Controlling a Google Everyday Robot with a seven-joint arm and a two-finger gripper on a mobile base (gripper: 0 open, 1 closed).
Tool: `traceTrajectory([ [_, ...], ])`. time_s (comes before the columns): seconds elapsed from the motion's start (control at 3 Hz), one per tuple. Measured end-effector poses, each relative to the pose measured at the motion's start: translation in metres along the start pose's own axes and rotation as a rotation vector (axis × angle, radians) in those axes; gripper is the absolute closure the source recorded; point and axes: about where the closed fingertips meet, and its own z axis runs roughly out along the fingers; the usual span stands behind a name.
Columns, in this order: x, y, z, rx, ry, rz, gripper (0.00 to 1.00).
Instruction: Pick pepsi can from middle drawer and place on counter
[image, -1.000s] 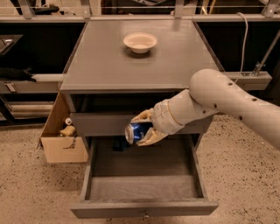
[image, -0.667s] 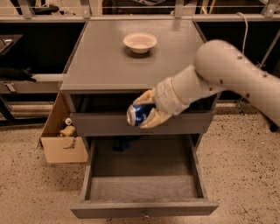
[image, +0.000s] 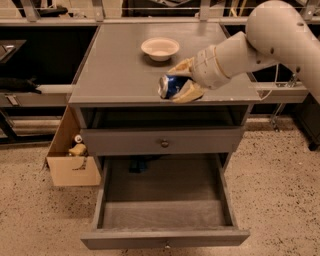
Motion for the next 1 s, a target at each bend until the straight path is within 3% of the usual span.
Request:
traceTrajectory([
  [0.33, 0.034, -0.039, 0.003, 0.089, 0.000, 0.075, 0.97],
  [1.0, 0.062, -0.067, 0.011, 0.151, 0.002, 0.149, 0.49],
])
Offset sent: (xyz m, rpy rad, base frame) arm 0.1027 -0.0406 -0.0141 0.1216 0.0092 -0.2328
